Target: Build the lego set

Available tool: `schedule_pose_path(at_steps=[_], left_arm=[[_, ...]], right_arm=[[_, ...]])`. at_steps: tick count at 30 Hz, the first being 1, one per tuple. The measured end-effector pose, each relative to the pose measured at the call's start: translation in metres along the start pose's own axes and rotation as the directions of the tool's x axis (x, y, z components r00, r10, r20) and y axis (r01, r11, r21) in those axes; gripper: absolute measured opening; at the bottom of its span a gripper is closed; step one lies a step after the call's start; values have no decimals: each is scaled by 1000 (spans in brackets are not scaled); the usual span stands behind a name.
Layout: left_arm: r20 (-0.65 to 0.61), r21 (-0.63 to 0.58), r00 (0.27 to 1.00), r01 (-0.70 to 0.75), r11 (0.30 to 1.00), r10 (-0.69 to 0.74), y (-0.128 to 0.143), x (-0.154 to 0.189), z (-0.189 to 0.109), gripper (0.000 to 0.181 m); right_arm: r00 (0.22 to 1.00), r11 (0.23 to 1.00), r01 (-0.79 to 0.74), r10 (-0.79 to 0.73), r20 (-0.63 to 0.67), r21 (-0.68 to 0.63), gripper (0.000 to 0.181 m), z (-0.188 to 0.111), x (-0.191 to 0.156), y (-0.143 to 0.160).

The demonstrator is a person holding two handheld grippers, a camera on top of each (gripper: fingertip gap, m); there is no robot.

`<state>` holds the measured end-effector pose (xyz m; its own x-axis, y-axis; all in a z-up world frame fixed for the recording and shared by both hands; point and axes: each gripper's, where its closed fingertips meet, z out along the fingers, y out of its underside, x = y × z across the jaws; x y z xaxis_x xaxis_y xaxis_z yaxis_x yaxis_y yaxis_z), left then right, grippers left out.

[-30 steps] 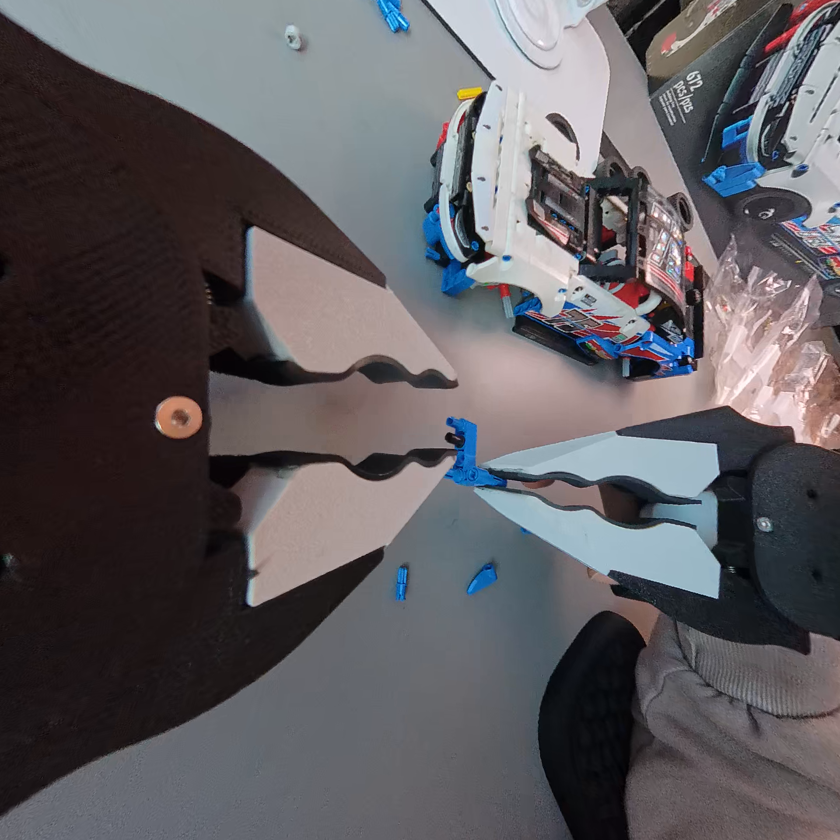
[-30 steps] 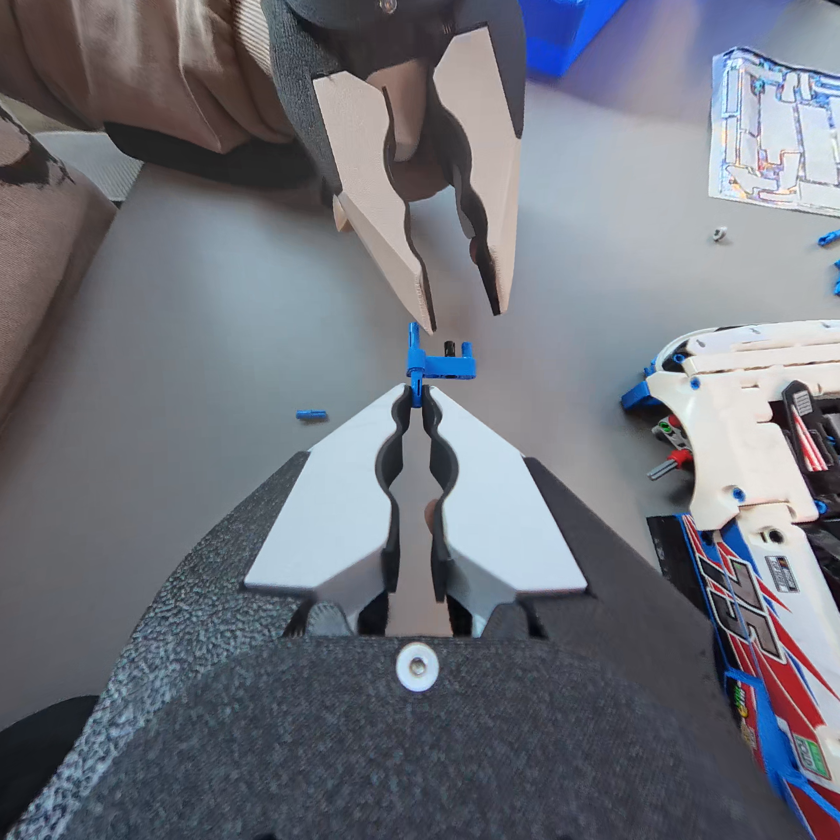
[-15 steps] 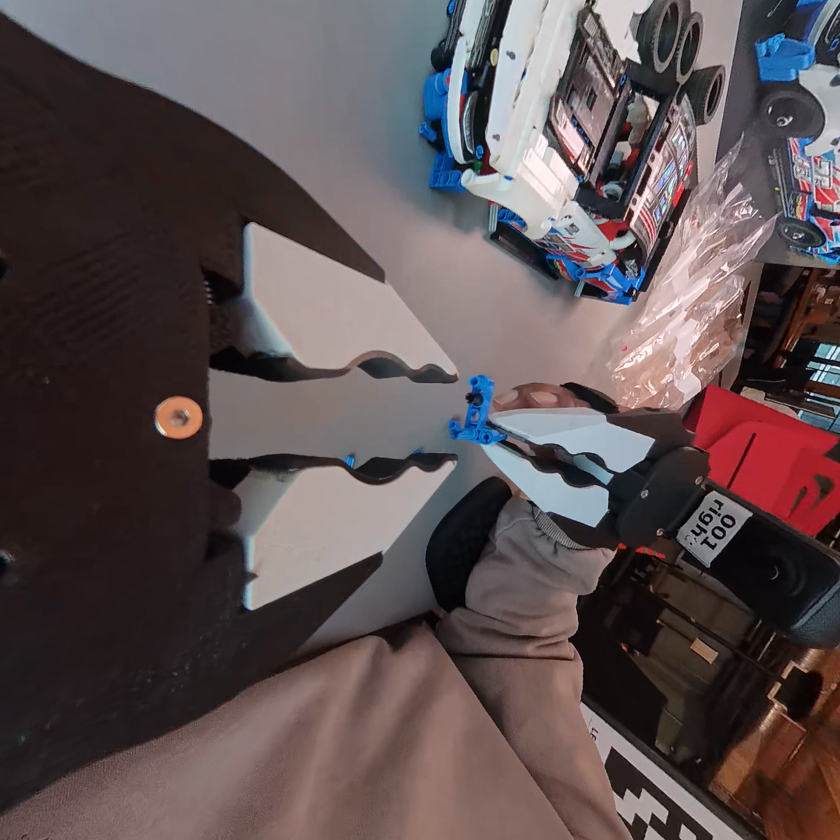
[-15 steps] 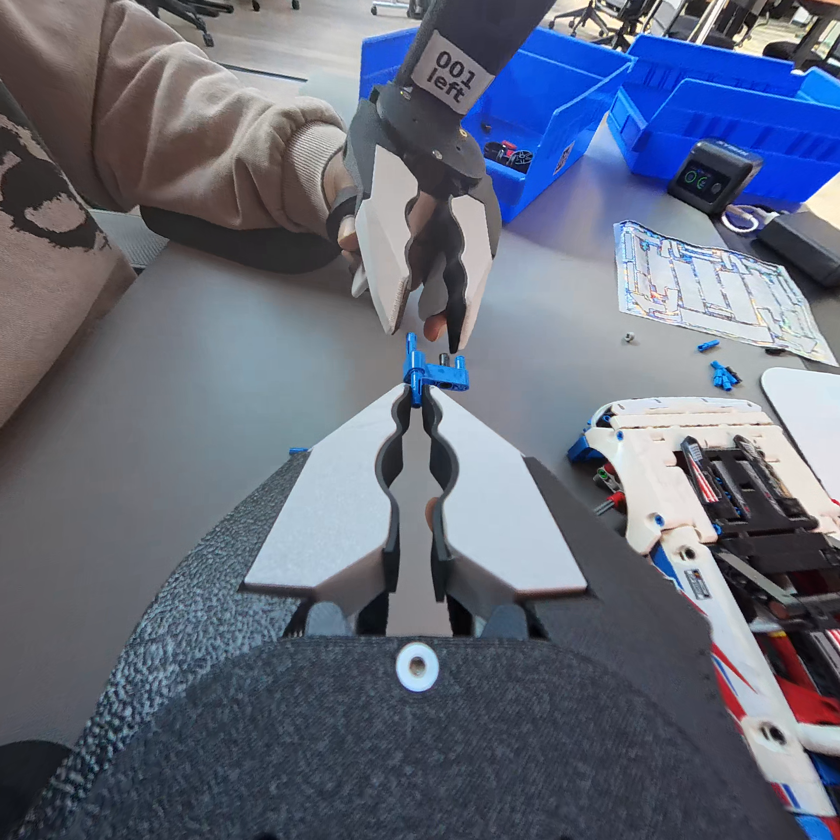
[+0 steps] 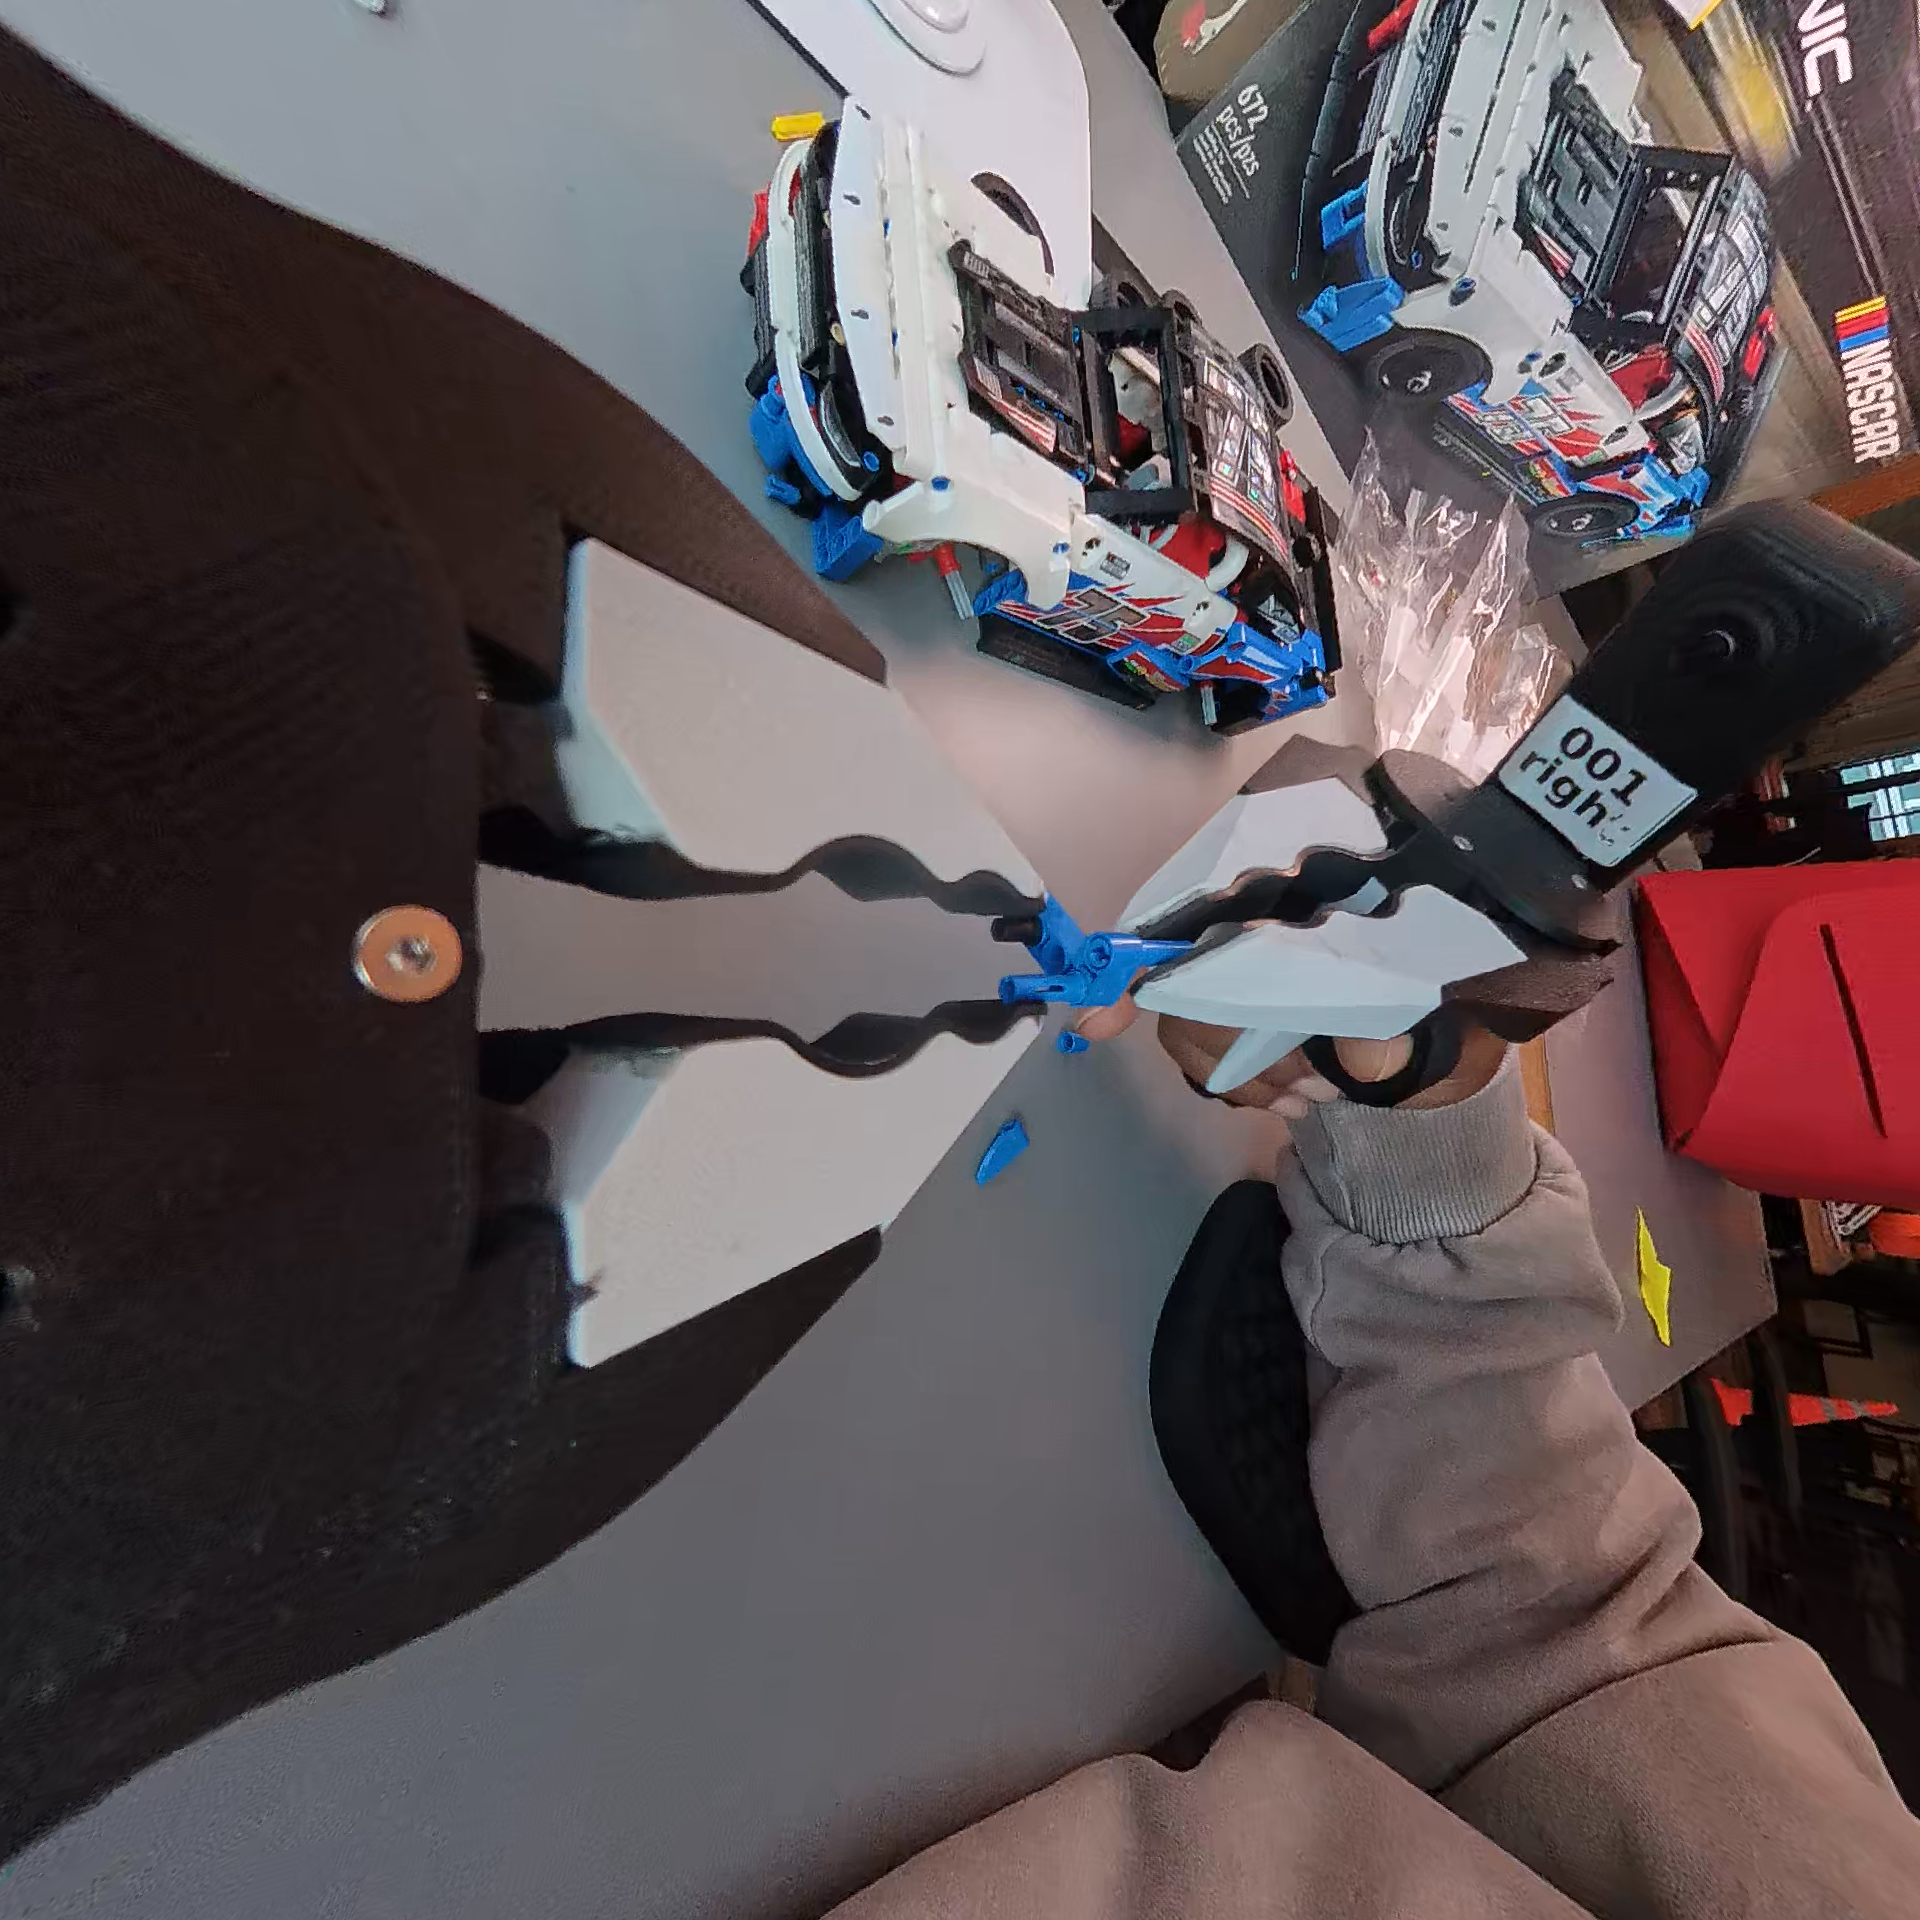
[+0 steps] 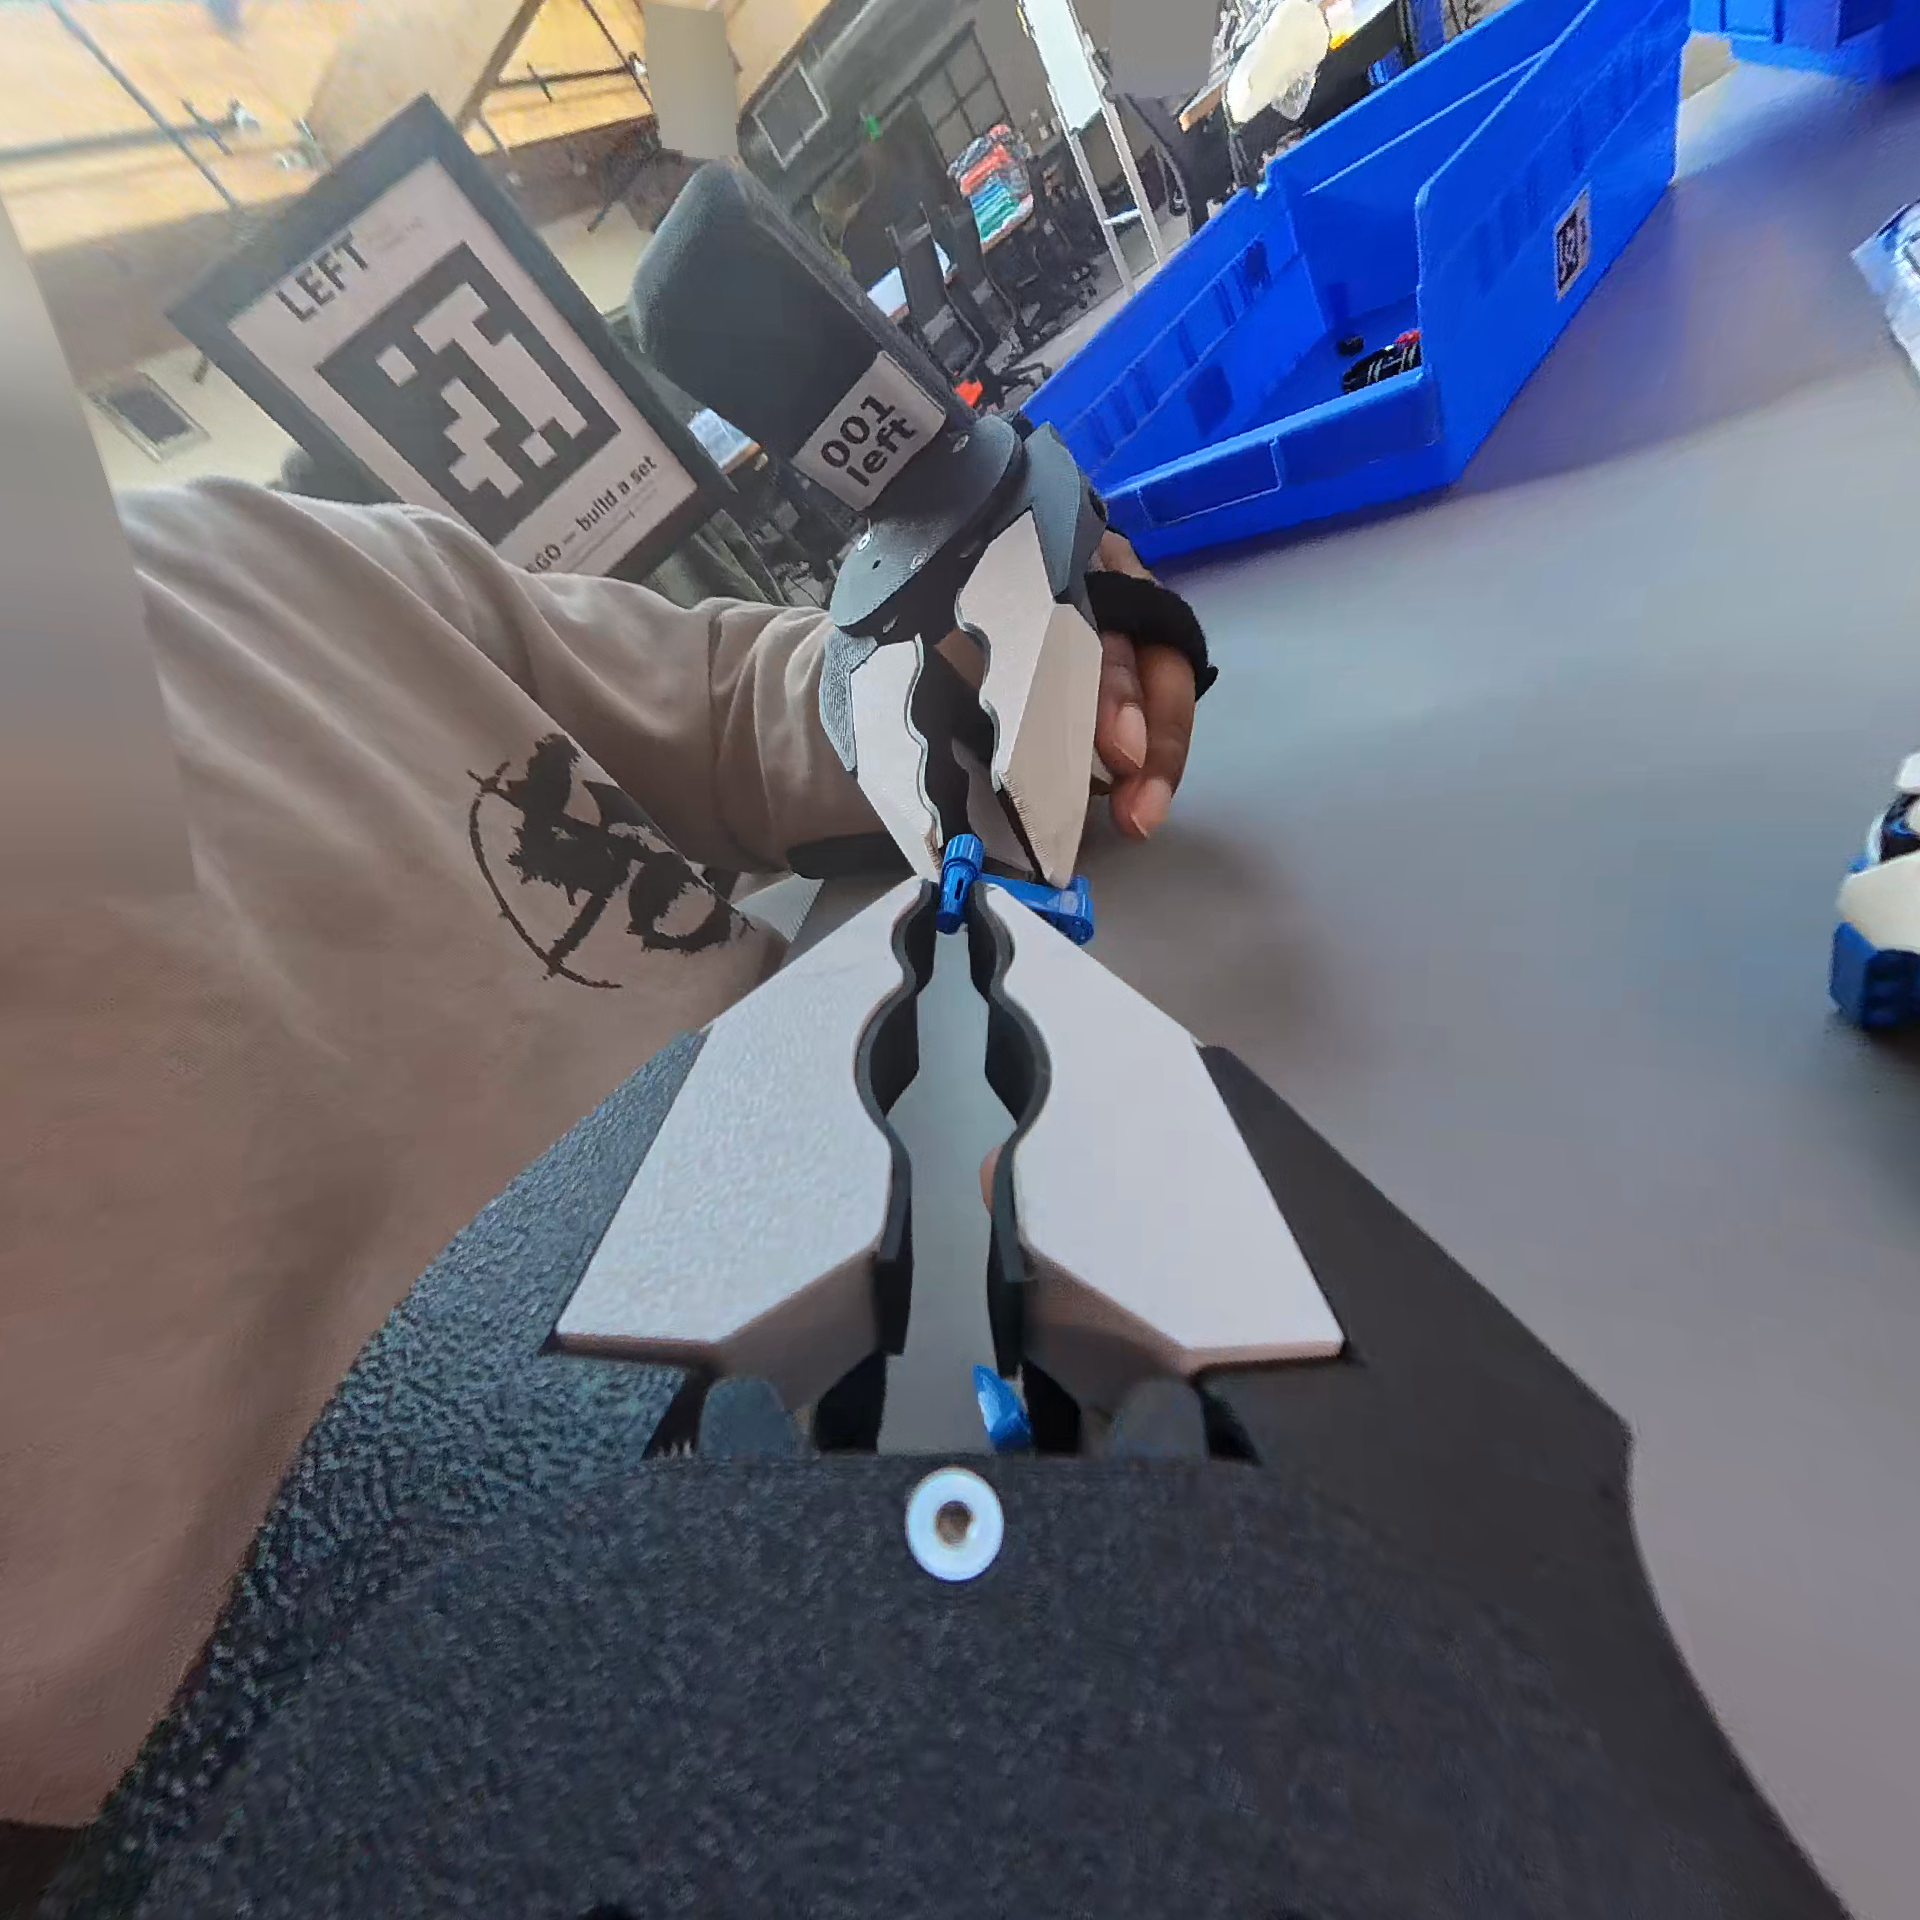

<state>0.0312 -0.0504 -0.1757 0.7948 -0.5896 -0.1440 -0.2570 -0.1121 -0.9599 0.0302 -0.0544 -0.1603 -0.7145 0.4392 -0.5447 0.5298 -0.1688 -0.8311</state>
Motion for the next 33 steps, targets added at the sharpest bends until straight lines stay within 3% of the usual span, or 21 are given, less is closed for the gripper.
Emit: schedule_pose_path(at_steps=[5, 13, 18, 22, 25, 29, 30, 33], left_arm=[[-10, 46, 999, 51, 998, -50, -8, -2, -4, 3], [-98, 99, 960, 270, 958, -261, -15, -6, -8, 2], [-160, 141, 875, 477, 867, -456, -19, -17, -12, 2], [-204, 158, 803, 591, 791, -559, -20, -24, -15, 2], [-170, 171, 853, 519, 837, -494, -21, -24, -15, 2], [-37, 111, 979, 202, 973, -199, -15, -11, -8, 2], [-8, 94, 990, 140, 986, -140, -13, -10, -6, 2], [24, 69, 997, 78, 995, -79, -10, -9, -4, 2]], right_arm=[[974, 974, -210, 202, 103, 82, 2, -2, 0, -10], [962, 959, -256, 240, 133, 119, 5, -6, 1, -15], [982, 975, -184, 177, 64, 126, 14, -11, 7, -15], [983, 994, 73, -58, -176, 85, 26, -16, 23, -17], [959, 976, 210, -194, -206, 59, 29, -13, 13, -21], [953, 970, 237, -223, -204, 47, 23, -4, 8, -19], [957, 969, 240, -228, -182, 51, 12, -1, 4, -18], [945, 961, 275, -268, -185, 9, 10, 1, 1, -15]])
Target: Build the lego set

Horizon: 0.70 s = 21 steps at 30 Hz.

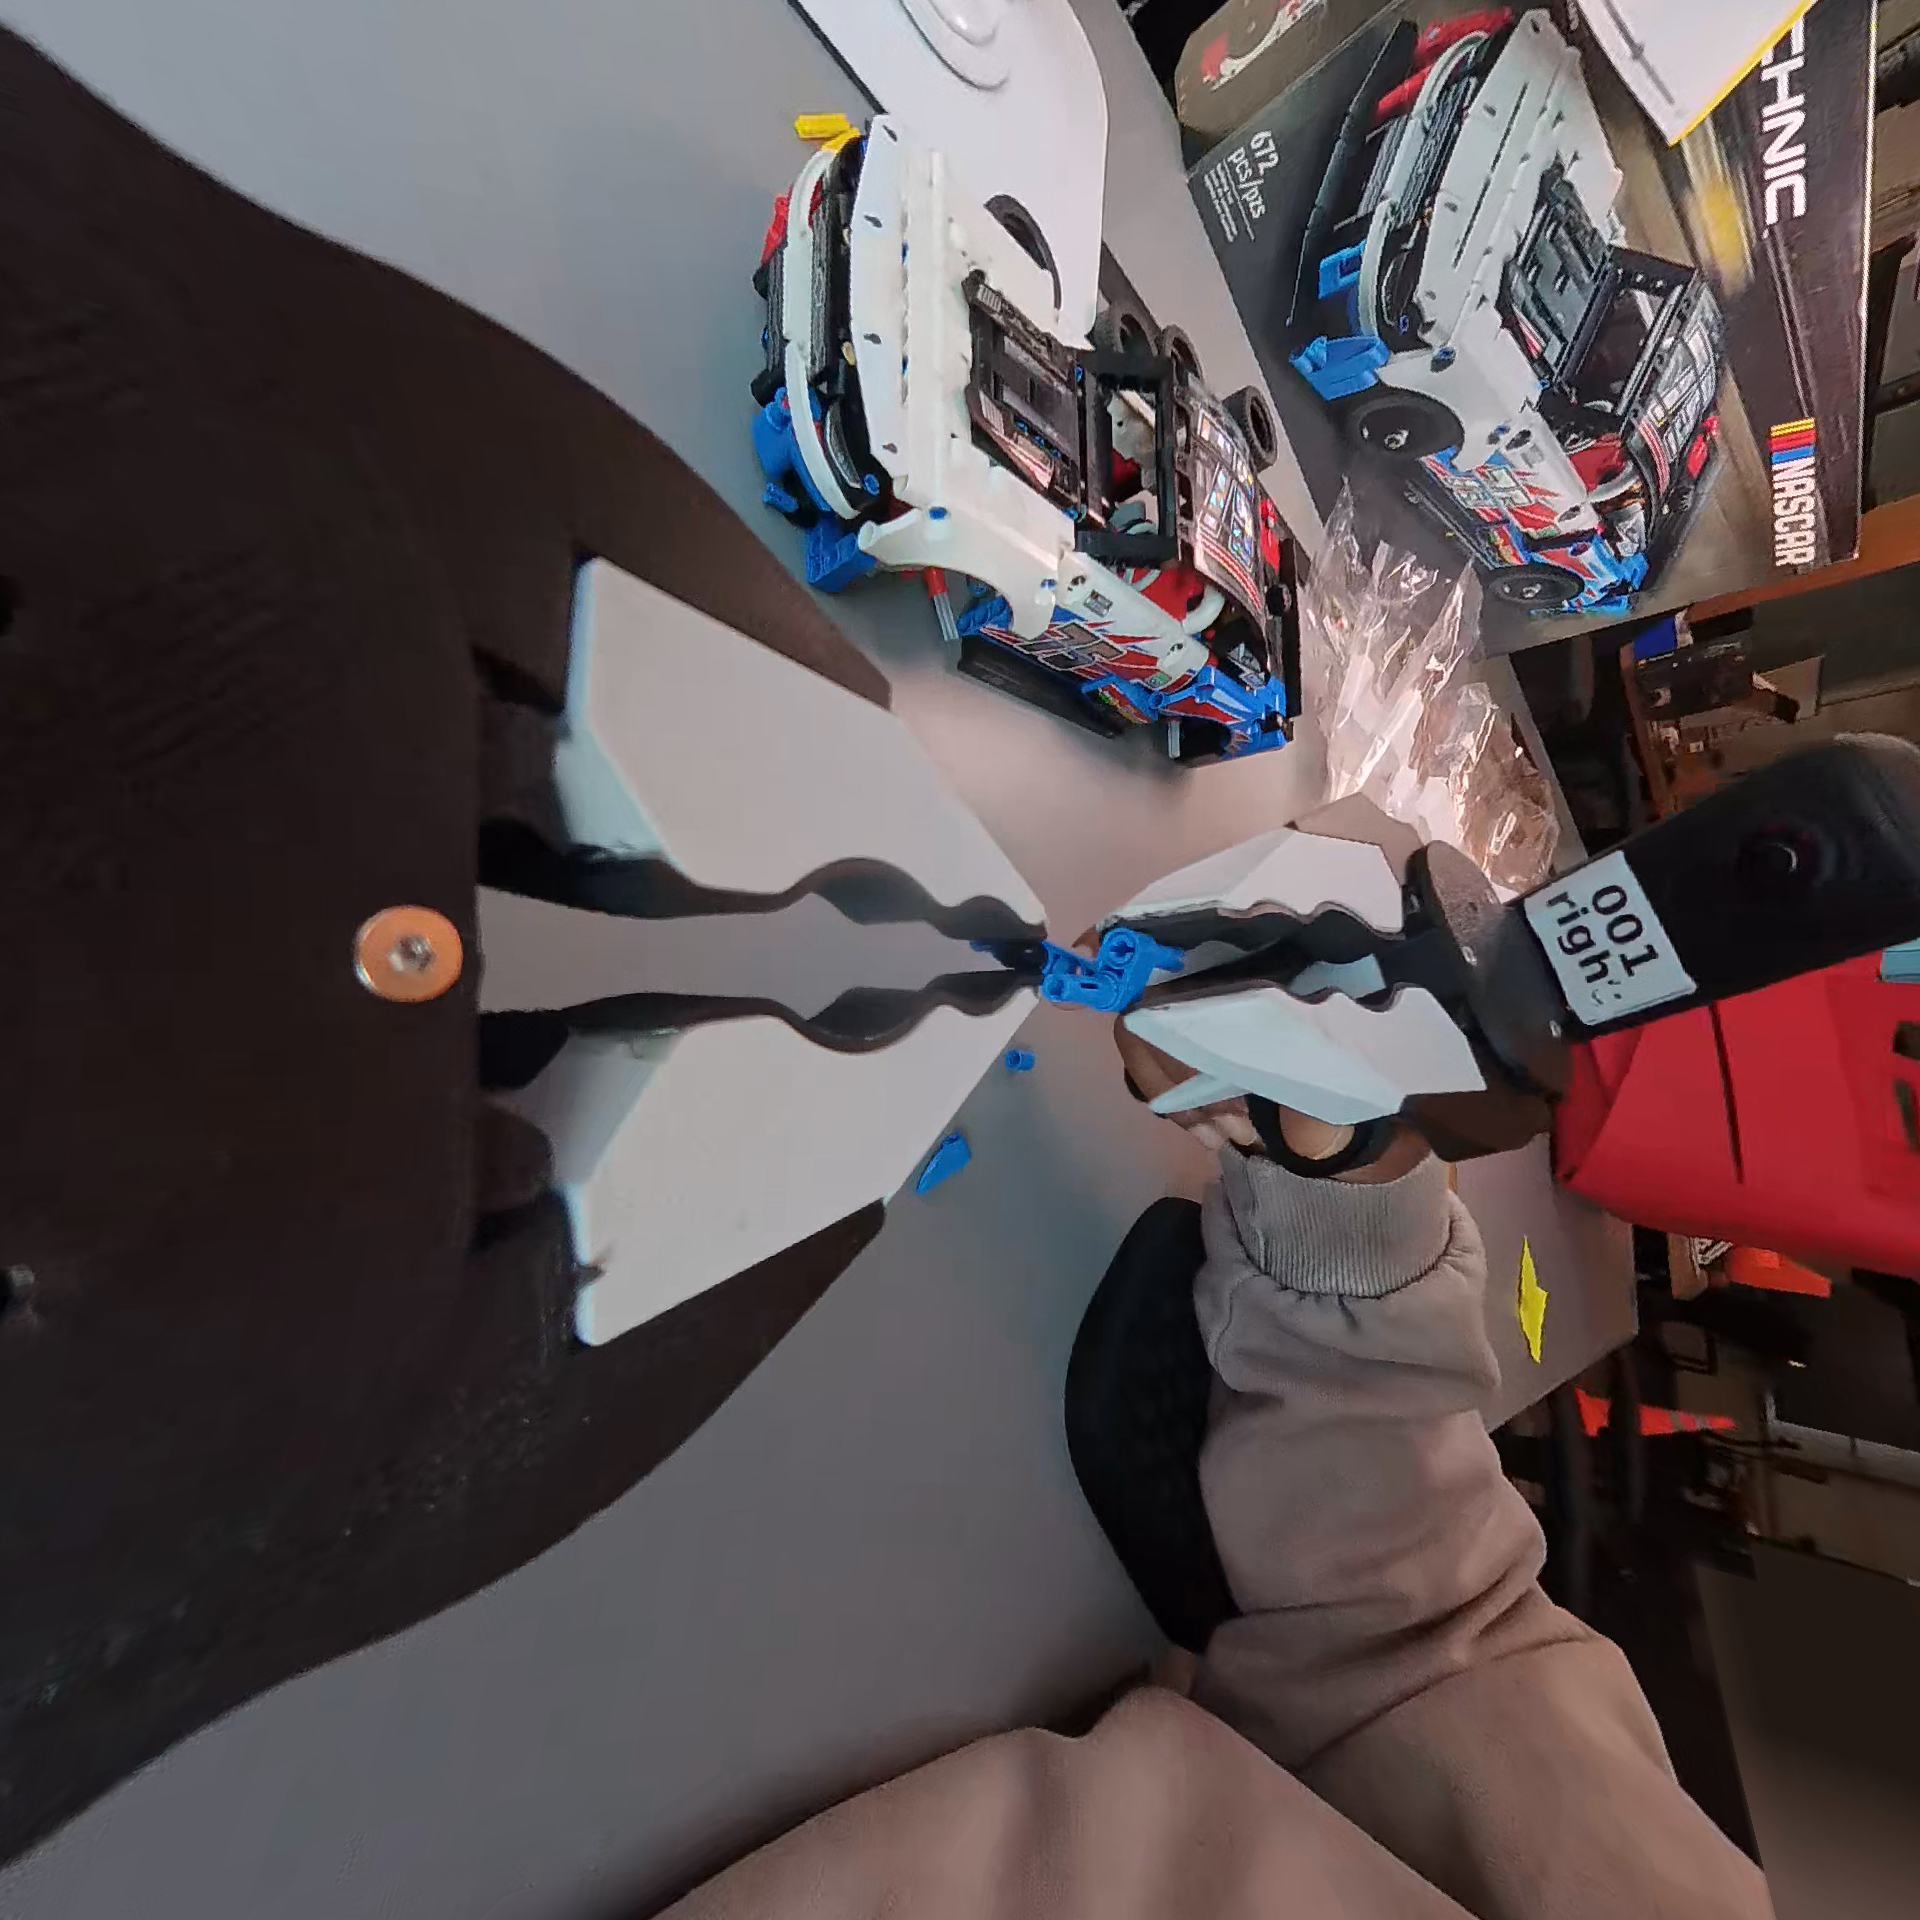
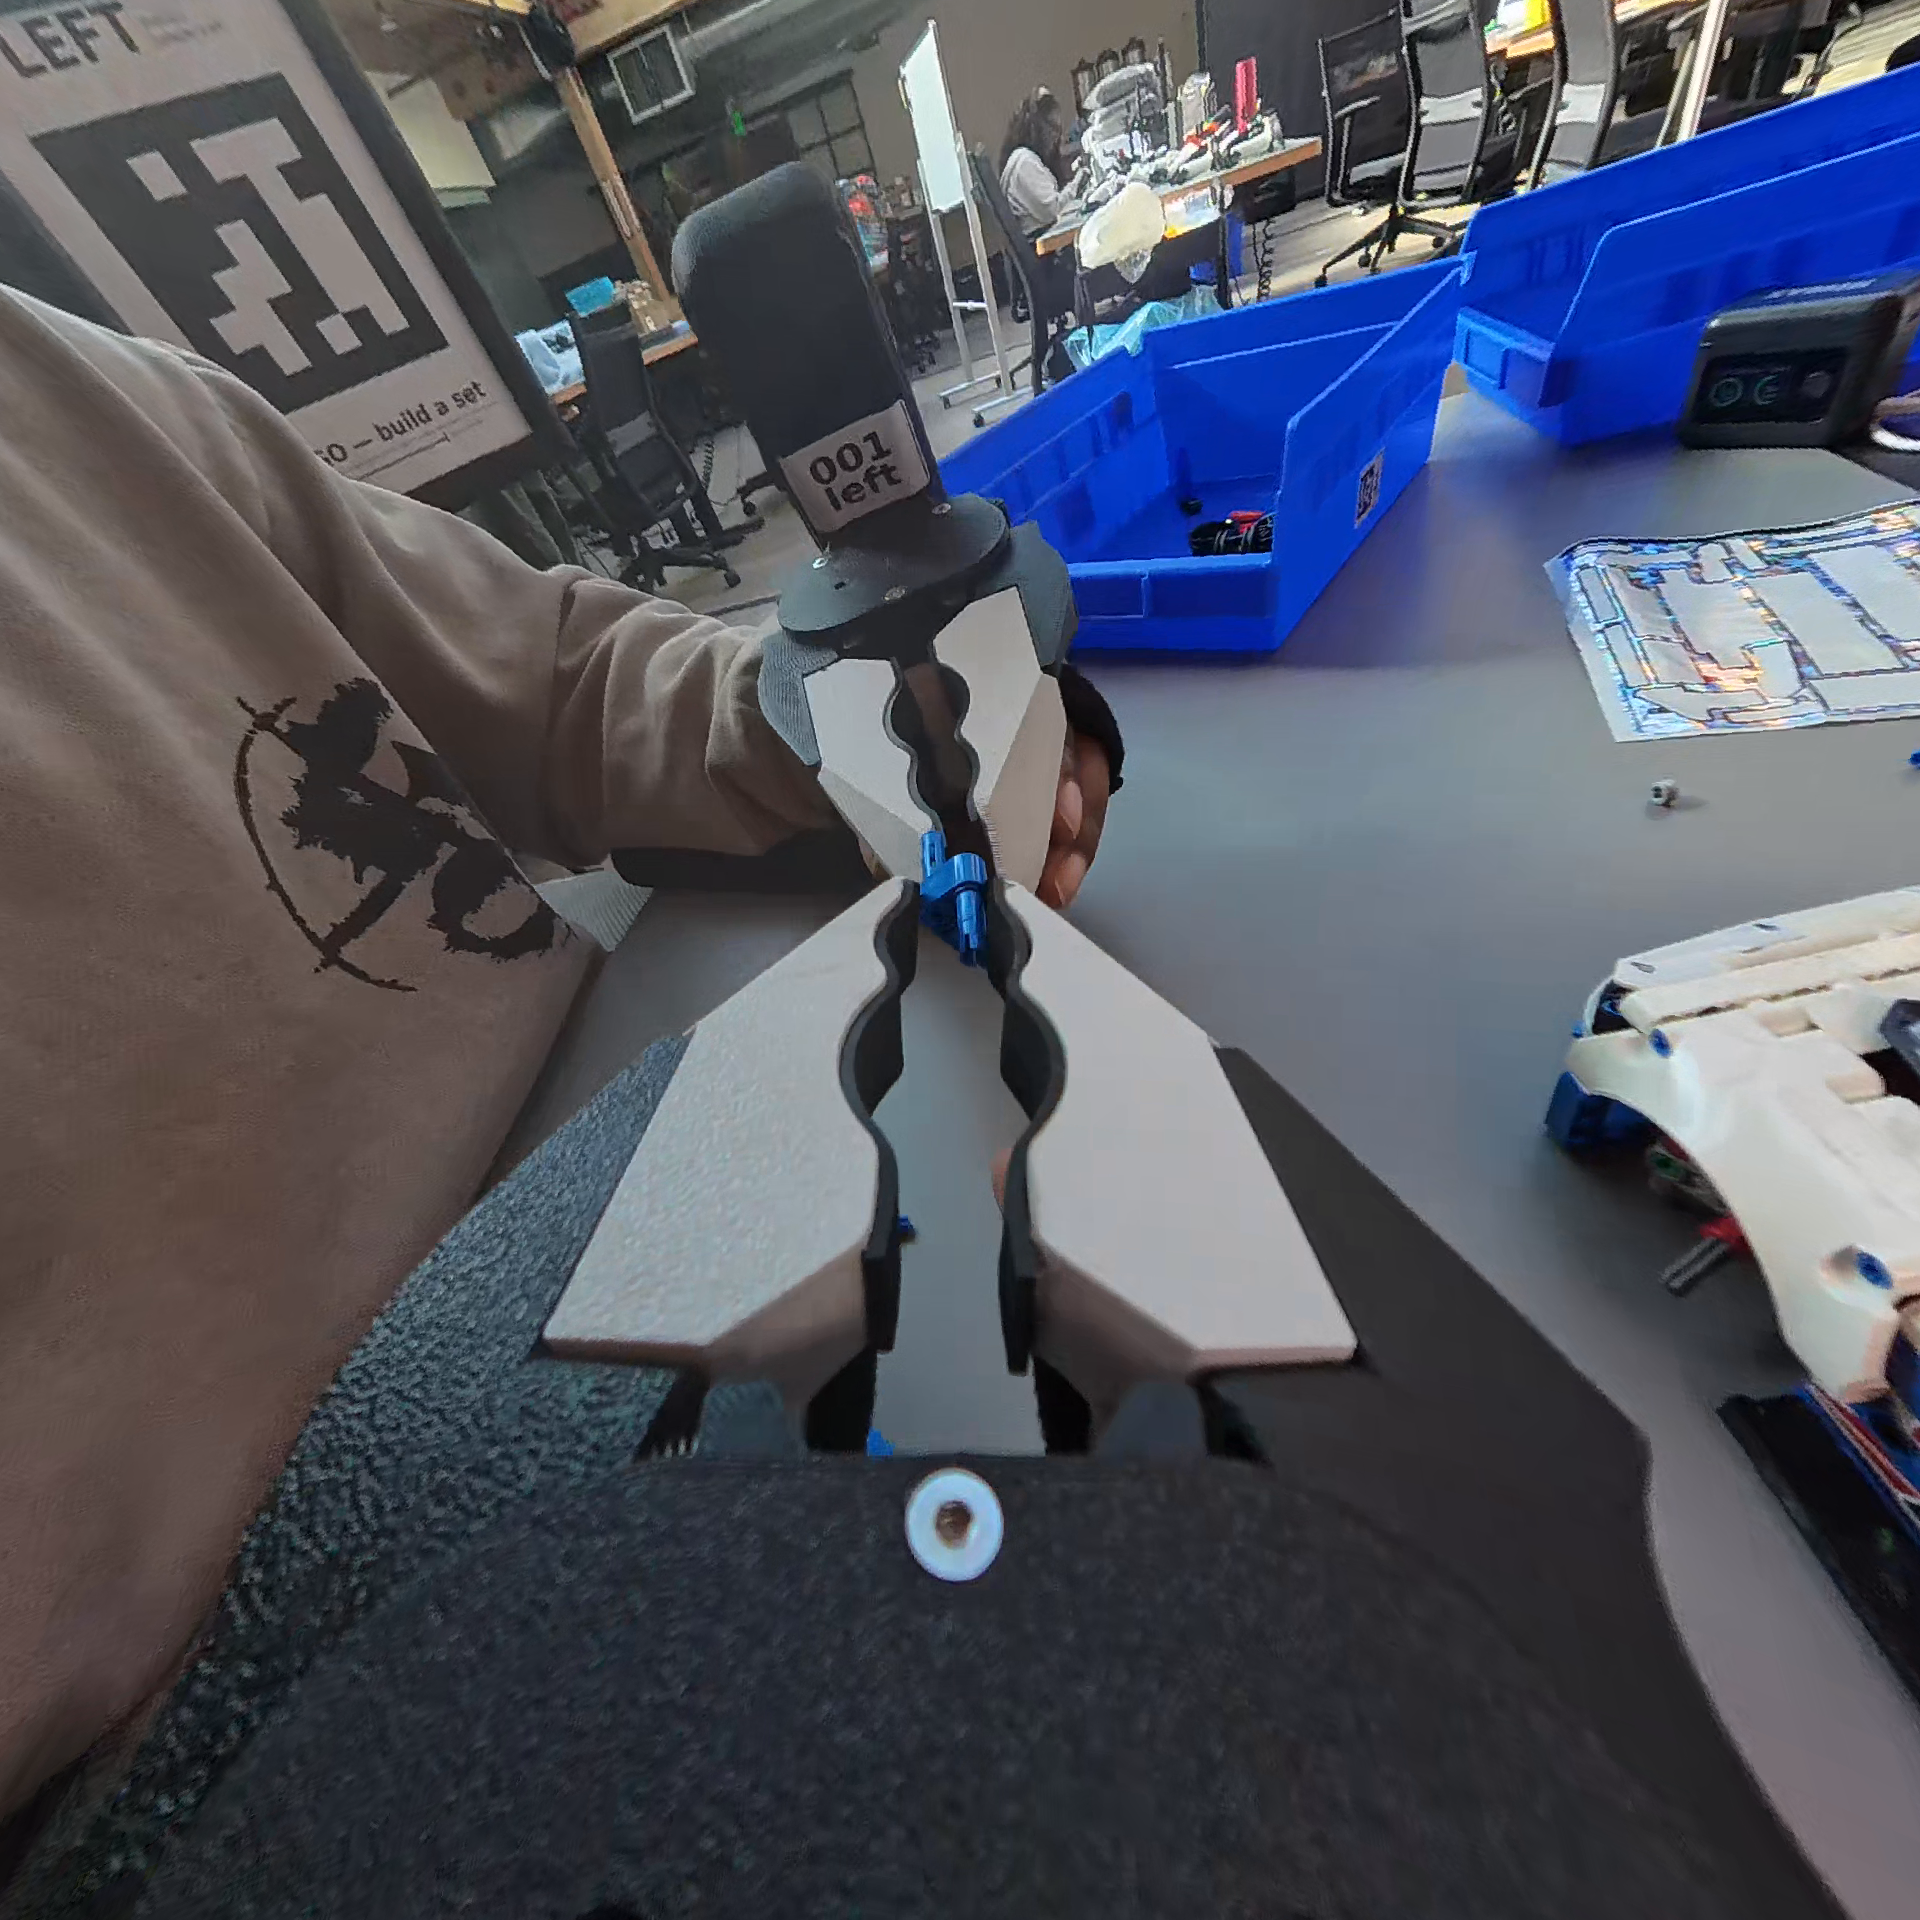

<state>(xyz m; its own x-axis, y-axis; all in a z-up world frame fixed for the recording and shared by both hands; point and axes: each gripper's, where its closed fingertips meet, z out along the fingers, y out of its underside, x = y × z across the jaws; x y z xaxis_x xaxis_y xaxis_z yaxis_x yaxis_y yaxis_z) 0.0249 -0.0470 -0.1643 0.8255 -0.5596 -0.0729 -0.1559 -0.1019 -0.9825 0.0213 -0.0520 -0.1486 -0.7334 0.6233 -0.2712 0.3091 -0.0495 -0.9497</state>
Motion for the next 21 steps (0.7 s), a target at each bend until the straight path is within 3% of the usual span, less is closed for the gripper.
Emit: schedule_pose_path(at_steps=[3, 5, 9, 12, 14, 17, 21], left_arm=[[38, -13, 998, 43, 999, -42, 3, -10, -1, 3], [39, -50, 992, 124, 991, -122, 11, -16, -1, 14], [-18, -52, 930, 365, 929, -367, 16, -19, -1, 25], [-53, -19, 862, 504, 863, -504, 13, -21, 0, 26], [-47, -6, 835, 549, 836, -549, 15, -24, 1, 27], [-49, 12, 828, 560, 828, -559, 13, -25, 1, 28], [-68, 18, 856, 515, 857, -513, 9, -21, 0, 28]], right_arm=[[975, 981, 175, -184, -123, -86, 9, -1, 7, 2], [903, 923, 320, -365, -228, -213, 10, -2, 16, 6], [612, 682, 553, -722, -323, -478, 9, -4, 34, 10], [370, 453, 633, -890, -267, -628, 9, -1, 38, 13], [286, 366, 665, -930, -230, -651, 7, 6, 34, 14], [237, 314, 682, -949, -207, -660, 6, 11, 31, 15], [314, 397, 706, -918, -244, -587, 7, 11, 24, 11]])
